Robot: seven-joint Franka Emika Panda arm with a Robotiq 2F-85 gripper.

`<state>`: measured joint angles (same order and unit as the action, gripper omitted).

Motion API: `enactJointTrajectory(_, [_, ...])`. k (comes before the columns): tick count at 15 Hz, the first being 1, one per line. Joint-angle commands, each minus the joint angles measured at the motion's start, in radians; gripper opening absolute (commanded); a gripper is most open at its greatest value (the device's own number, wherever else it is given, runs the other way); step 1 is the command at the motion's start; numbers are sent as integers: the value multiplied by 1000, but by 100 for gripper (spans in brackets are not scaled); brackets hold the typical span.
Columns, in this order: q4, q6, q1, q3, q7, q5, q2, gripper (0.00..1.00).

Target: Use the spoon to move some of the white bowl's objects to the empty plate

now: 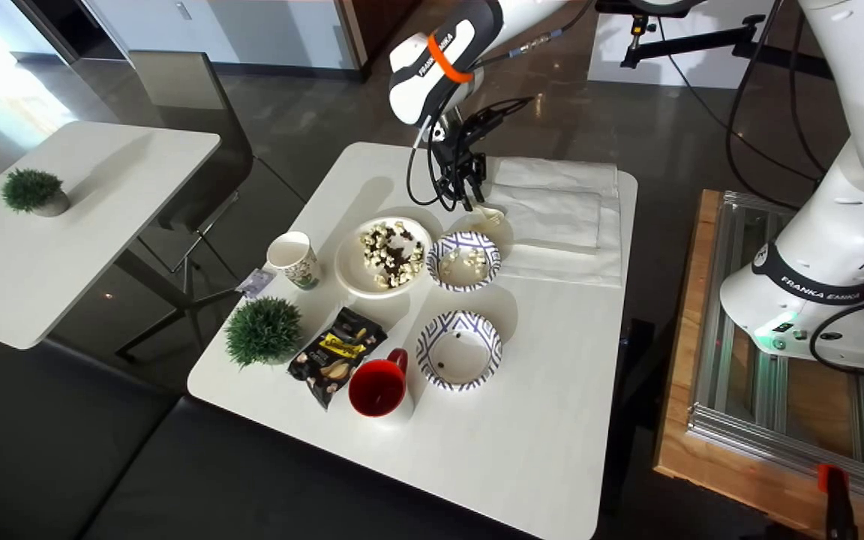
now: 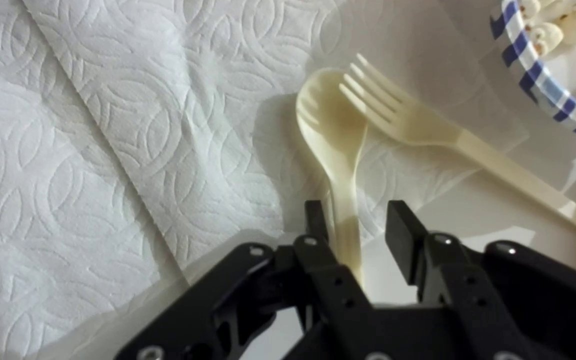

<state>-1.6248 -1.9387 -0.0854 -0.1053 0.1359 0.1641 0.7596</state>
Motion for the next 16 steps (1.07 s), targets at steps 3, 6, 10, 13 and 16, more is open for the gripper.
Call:
enactJointTrajectory(3, [52, 28, -14, 14, 10, -2, 33, 27])
enactJointTrajectory(6, [57, 28, -17, 14, 6, -3, 40, 35])
enactJointTrajectory(10, [50, 29, -18, 15, 13, 2, 32, 9])
enactJointTrajectory(13, [10, 53, 5, 3, 88, 7, -27, 4])
enactJointTrajectory(16, [-48, 8, 25, -1, 204, 34, -117, 4])
